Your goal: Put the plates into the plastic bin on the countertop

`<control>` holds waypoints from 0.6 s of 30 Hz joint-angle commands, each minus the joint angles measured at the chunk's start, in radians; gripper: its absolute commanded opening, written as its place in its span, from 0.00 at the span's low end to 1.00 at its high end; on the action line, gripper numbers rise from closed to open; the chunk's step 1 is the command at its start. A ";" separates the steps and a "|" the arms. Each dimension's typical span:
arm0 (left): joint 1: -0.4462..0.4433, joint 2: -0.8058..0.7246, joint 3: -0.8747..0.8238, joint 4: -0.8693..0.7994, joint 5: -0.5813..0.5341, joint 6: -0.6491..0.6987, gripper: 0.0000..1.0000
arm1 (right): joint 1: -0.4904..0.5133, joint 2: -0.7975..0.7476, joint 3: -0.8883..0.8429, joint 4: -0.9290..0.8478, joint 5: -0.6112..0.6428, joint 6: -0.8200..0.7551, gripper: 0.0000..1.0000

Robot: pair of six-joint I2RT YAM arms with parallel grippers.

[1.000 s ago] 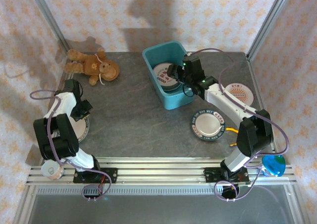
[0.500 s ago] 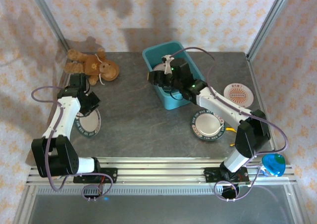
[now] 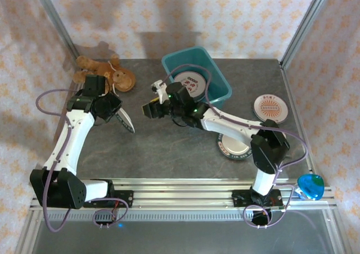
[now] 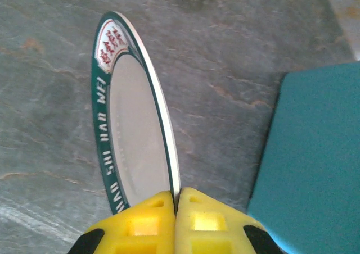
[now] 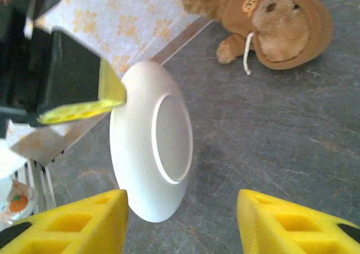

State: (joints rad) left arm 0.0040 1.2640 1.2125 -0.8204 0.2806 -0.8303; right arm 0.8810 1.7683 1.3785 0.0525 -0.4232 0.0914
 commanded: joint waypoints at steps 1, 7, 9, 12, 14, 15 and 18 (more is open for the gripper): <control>-0.030 -0.004 0.064 0.021 -0.020 -0.055 0.00 | 0.023 0.022 -0.001 0.077 0.041 -0.118 0.54; -0.086 0.043 0.102 0.059 -0.027 -0.088 0.00 | 0.039 0.025 -0.056 0.125 0.027 -0.223 0.54; -0.102 0.063 0.117 0.061 -0.029 -0.090 0.00 | 0.042 0.023 -0.073 0.145 0.003 -0.237 0.55; -0.122 0.079 0.133 0.068 -0.034 -0.097 0.00 | 0.051 0.028 -0.079 0.148 -0.007 -0.249 0.55; -0.130 0.088 0.143 0.075 -0.037 -0.102 0.00 | 0.061 0.028 -0.093 0.173 0.015 -0.254 0.55; -0.135 0.094 0.149 0.077 -0.036 -0.104 0.00 | 0.068 0.034 -0.095 0.181 0.049 -0.256 0.55; -0.147 0.107 0.169 0.079 -0.035 -0.111 0.00 | 0.093 0.055 -0.078 0.175 0.144 -0.286 0.54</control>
State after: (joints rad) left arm -0.1318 1.3720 1.3281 -0.7876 0.2771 -0.9199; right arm 0.9504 1.8023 1.2930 0.1768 -0.3717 -0.1482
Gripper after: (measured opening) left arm 0.051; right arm 0.547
